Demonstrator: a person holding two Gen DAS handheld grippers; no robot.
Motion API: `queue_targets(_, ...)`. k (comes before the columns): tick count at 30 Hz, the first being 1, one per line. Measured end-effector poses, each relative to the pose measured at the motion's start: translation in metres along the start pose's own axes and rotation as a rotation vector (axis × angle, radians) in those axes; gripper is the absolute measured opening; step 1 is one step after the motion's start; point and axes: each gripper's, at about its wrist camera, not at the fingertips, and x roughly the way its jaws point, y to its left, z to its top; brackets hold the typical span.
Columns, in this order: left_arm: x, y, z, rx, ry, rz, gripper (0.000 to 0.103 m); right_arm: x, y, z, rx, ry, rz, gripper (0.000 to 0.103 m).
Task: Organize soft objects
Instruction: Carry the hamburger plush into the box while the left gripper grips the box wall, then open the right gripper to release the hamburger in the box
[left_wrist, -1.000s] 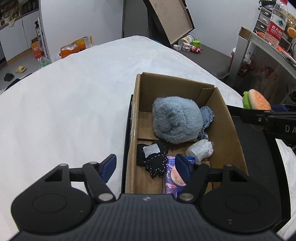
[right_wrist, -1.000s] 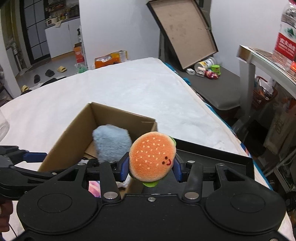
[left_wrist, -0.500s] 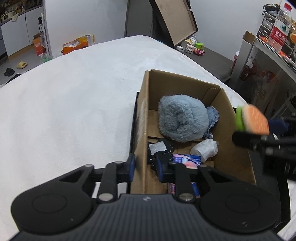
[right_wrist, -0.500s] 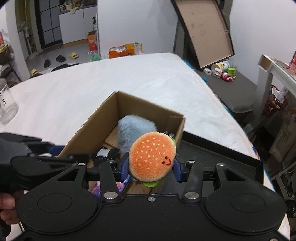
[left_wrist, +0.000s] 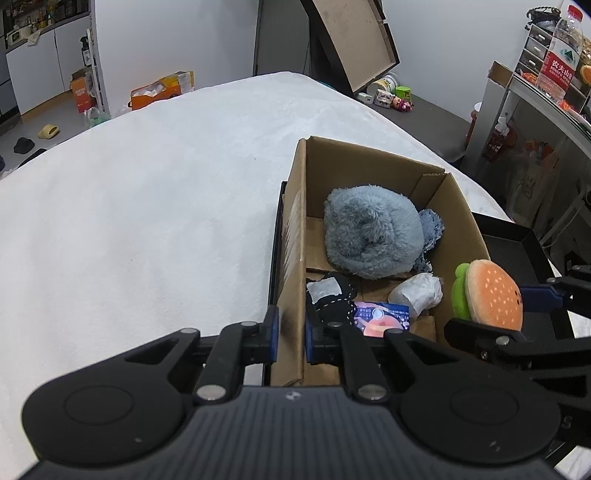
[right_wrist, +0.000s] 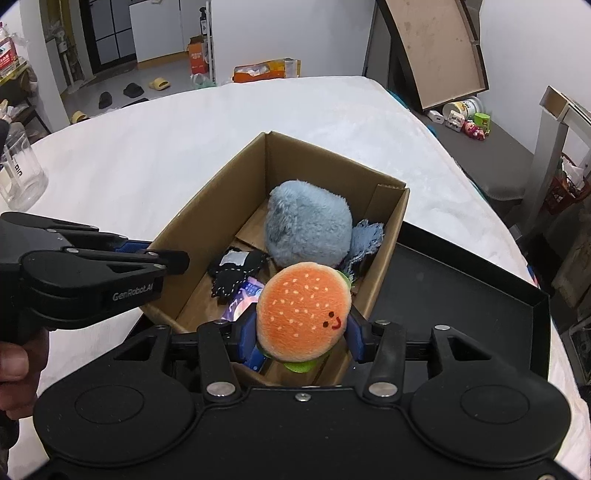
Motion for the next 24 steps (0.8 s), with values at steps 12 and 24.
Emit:
queue_targets(12, -0.005, -0.003, 0.0, -0.001, -0.02, 0.006, 0.012, -0.011, 0.002, -0.001, -0.008, -0.029, -0.036, 0.072)
queue_targets(24, -0.012, -0.008, 0.003, 0.037, -0.001, 0.017, 0.013, -0.019, -0.013, -0.008, 0.048, -0.031, -0.052, 0.072)
